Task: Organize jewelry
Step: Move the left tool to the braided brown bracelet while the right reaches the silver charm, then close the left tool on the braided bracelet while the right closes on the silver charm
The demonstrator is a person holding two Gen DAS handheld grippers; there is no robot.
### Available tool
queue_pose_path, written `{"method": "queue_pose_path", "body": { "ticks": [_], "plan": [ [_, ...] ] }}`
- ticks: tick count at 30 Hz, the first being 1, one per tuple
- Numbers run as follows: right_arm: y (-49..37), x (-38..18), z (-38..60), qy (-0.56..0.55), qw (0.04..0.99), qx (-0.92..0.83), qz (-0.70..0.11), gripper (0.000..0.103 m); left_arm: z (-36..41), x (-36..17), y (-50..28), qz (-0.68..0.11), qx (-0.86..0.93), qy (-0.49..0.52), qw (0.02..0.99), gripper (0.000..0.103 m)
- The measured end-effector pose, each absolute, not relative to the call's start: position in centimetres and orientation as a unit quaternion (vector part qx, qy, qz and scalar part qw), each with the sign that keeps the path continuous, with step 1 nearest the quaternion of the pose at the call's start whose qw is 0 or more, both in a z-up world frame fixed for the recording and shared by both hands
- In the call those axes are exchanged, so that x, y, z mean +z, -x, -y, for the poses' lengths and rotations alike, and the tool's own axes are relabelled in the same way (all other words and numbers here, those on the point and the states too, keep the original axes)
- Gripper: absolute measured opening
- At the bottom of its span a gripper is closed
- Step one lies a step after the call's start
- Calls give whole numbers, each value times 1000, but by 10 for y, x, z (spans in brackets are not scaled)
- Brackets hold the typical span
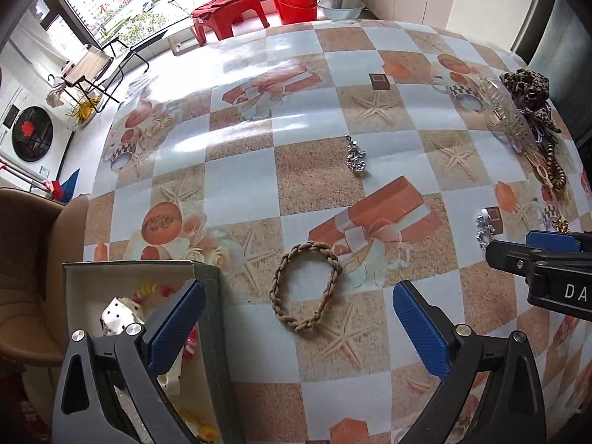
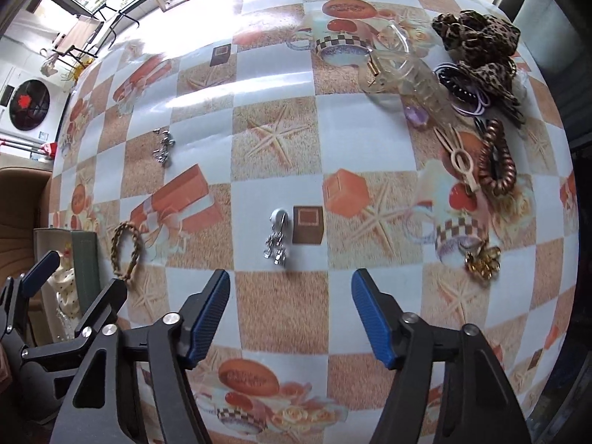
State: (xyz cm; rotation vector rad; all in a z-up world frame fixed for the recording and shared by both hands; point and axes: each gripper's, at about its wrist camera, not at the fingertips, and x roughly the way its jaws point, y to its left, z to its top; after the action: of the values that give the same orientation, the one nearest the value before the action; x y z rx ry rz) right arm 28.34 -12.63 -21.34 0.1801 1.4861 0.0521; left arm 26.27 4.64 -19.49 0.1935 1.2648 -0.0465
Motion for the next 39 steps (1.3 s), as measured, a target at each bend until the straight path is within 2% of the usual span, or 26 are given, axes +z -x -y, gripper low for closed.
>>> {"method": "queue_pose_path", "body": {
  "ticks": [5,10,11,14,16,18,19,20,21,22,23,24,30,39],
  "plan": [
    [-292,-226,122,-69,731,24,-679,59,-45,-211,-274,-595,-16,-88,799,103],
    [-296,-228,105,-32,743,28,-668,57,-49,-226,-282,-610,-10,-79,788,102],
    [-297,-228,101,-22,745,28,-666,56,-50,-228,-282,-614,-12,-75,785,97],
    [-297,-228,91,7,751,24,-660,49,-51,-229,-284,-616,-17,-62,785,96],
    [-296,-229,86,21,754,20,-656,45,-51,-228,-284,-616,-25,-57,785,90],
    [-295,-228,82,26,756,24,-653,40,-49,-227,-284,-617,-36,-51,785,76],
    [-295,-228,80,30,757,26,-652,33,-46,-226,-283,-616,-45,-51,785,71],
    [-296,-227,80,32,758,28,-651,23,-42,-225,-281,-616,-51,-50,784,61],
    [-295,-227,78,33,757,31,-651,18,-39,-224,-280,-617,-57,-50,783,49],
    [-295,-227,78,33,757,31,-652,16,-35,-222,-278,-616,-62,-53,783,41],
    [-293,-226,74,30,757,31,-652,16,-31,-221,-278,-616,-65,-57,783,25],
    [-293,-225,75,25,757,32,-652,16,-27,-221,-277,-618,-68,-59,781,15],
    [-283,-219,105,-31,752,46,-657,16,-24,-211,-264,-623,-87,-23,777,14],
    [-249,-199,140,-97,744,68,-658,16,-35,-169,-234,-604,-98,12,791,14]
  ]
}}
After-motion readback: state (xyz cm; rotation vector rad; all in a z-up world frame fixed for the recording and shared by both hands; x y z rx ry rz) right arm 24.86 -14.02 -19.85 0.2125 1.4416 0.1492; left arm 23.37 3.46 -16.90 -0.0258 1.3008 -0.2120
